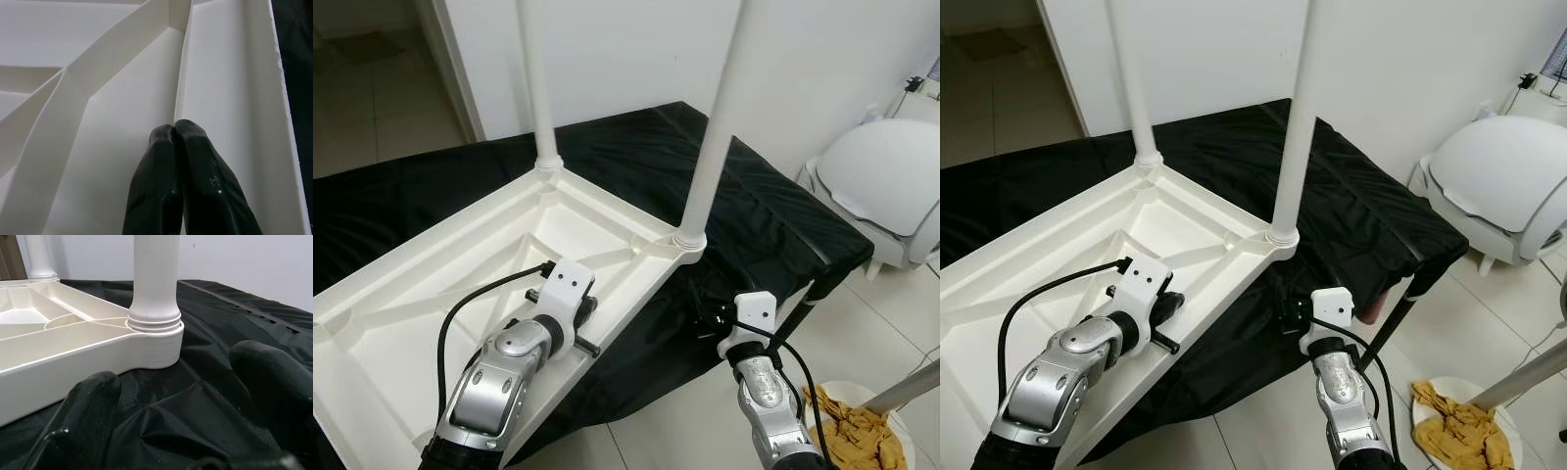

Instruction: Building children table

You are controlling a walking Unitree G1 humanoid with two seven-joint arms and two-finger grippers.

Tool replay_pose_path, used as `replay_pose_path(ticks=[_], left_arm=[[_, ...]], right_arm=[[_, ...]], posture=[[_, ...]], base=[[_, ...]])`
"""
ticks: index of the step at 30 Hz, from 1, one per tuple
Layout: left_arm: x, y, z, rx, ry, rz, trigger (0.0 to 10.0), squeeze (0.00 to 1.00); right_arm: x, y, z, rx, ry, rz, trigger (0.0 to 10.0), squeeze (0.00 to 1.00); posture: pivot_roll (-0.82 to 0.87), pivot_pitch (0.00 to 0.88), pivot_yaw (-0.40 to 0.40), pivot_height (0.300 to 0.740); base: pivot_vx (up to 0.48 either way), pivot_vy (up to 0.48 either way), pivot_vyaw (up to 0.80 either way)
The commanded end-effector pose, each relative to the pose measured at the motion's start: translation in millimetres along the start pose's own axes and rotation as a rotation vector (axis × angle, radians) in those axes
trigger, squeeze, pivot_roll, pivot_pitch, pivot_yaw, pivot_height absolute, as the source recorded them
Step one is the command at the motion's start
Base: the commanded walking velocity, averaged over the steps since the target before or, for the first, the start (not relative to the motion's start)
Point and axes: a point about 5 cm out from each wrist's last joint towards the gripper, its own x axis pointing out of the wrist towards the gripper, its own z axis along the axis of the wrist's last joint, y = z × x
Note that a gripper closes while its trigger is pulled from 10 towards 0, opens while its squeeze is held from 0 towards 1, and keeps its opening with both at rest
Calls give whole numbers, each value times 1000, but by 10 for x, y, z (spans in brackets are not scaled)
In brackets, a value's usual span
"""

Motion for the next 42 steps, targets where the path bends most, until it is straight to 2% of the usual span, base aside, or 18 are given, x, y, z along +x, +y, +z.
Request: replay_pose_path(ticks=[1, 3, 4, 8, 10, 20, 23, 24, 27, 28, 29, 30, 31, 37, 38, 39, 41, 42], left_arm=[[14, 150, -87, -12, 67, 168, 3922, 0], [24, 180, -69, -15, 65, 188, 4549, 0], [35, 212, -50, -19, 61, 203, 6235, 0], [52, 250, -16, -13, 50, 219, 6118, 0], [75, 324, 41, 2, 33, 255, 9725, 0], [121, 633, 168, 87, -14, 372, 10000, 0], [128, 638, 189, 85, -24, 372, 10000, 0], [129, 595, 278, 81, -91, 347, 10000, 0], [119, 533, 356, 52, -150, 312, 10000, 0], [115, 482, 379, 72, -167, 288, 10000, 118], [115, 482, 379, 72, -167, 288, 10000, 118], [104, 439, 398, 74, -190, 269, 10000, 914], [98, 401, 406, 70, -206, 248, 10000, 1000], [73, 307, 459, 100, -261, 216, 10000, 1000], [62, 284, 497, 110, -292, 213, 10000, 906], [1, 229, 636, 96, -389, 191, 10000, 0], [-28, 193, 683, 94, -424, 164, 10000, 0], [-58, 108, 692, 107, -433, 82, 10000, 0]], right_arm=[[-11, 14, -12, 4, 2, -6, 10000, 0], [-9, 15, -11, 5, 1, -8, 10000, 0], [-8, 17, -10, 5, 2, -10, 10000, 0], [-7, 23, -9, 7, 2, -11, 10000, 0], [-13, 36, -7, 8, 2, -10, 10000, 0], [-38, 61, -3, 15, 3, -20, 10000, 0], [-42, 64, -3, 15, 3, -21, 10000, 0], [-52, 66, -3, 17, 4, -27, 10000, 0], [-65, 70, -4, 18, 4, -29, 10000, 0], [-78, 76, -4, 18, 5, -30, 10000, 0], [-78, 76, -4, 18, 5, -30, 10000, 0], [-89, 81, -6, 19, 6, -30, 10000, 0], [-98, 86, -7, 20, 7, -31, 10000, 0], [-110, 91, -12, 20, 11, -30, 10000, 0], [-112, 91, -12, 20, 12, -30, 10000, 0], [-109, 94, -14, 20, 12, -28, 10000, 0], [-107, 97, -15, 19, 13, -26, 10000, 0], [-102, 101, -15, 18, 12, -22, 10000, 0]], posture=[[-29, 0, 38, 740], [-29, 0, 38, 740], [-31, 0, 37, 740], [-30, 0, 37, 740], [-32, 0, 38, 740], [-41, 0, 45, 740], [-42, 0, 46, 740], [-44, 0, 48, 740], [-46, 1, 50, 740], [-46, 3, 51, 740], [-46, 3, 51, 740], [-47, 5, 49, 740], [-47, 5, 49, 740], [-45, 6, 50, 740], [-43, 6, 49, 740], [-38, 4, 46, 740], [-37, 3, 45, 740], [-33, 2, 43, 740]], base=[[0, 0, 0], [0, 0, 0], [0, 0, 0], [0, 0, 0], [0, 0, 0], [0, 0, 0], [0, 0, 0], [0, 0, 0], [0, 0, 0], [0, 0, 0], [0, 0, 0], [0, 0, 0], [0, 0, 0], [0, 0, 0], [0, 0, 0], [0, 0, 0], [0, 0, 0], [0, 0, 0]])
